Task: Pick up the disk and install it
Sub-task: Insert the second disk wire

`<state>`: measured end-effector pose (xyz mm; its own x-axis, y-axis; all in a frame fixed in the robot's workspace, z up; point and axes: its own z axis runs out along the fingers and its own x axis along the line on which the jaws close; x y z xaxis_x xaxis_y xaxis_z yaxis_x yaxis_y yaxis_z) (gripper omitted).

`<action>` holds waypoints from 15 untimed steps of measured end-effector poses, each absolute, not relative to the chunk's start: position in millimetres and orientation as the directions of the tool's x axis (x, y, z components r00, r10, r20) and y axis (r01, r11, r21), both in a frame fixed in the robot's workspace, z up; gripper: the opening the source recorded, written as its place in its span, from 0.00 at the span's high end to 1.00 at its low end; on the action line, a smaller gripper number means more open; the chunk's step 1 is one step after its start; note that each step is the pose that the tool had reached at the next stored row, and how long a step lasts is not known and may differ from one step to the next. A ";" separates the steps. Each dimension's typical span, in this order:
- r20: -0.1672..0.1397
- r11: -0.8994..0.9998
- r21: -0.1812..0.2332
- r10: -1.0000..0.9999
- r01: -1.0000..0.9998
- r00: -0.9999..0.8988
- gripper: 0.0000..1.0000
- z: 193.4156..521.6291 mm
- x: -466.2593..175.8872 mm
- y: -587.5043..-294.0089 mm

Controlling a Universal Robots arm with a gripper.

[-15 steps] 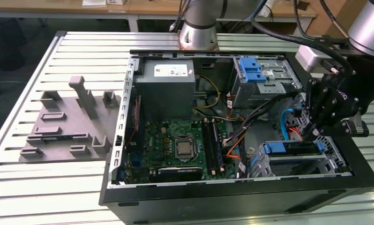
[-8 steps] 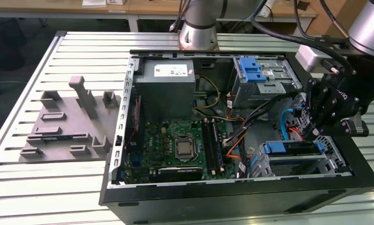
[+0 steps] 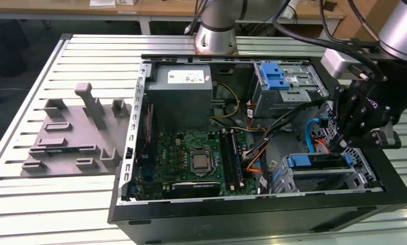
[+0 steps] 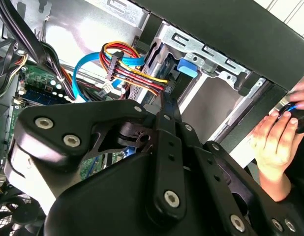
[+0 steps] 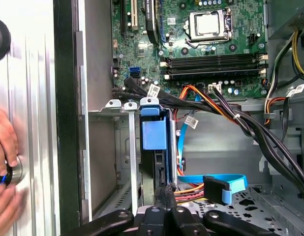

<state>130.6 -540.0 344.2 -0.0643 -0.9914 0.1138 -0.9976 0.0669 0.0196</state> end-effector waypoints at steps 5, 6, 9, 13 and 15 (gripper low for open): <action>0.114 0.067 0.017 -0.991 -0.998 -0.064 0.89 344.1 127.4 -540.0; 0.114 0.067 0.017 -0.991 -0.998 -0.065 0.89 344.2 126.0 -540.0; 0.114 0.067 0.014 -0.991 -0.998 -0.065 0.89 344.5 122.3 -540.1; 0.113 0.067 0.014 -0.991 -0.998 -0.065 0.89 350.8 120.8 -540.0; 0.112 0.067 0.013 -0.992 -0.998 -0.065 0.89 351.7 117.7 -540.0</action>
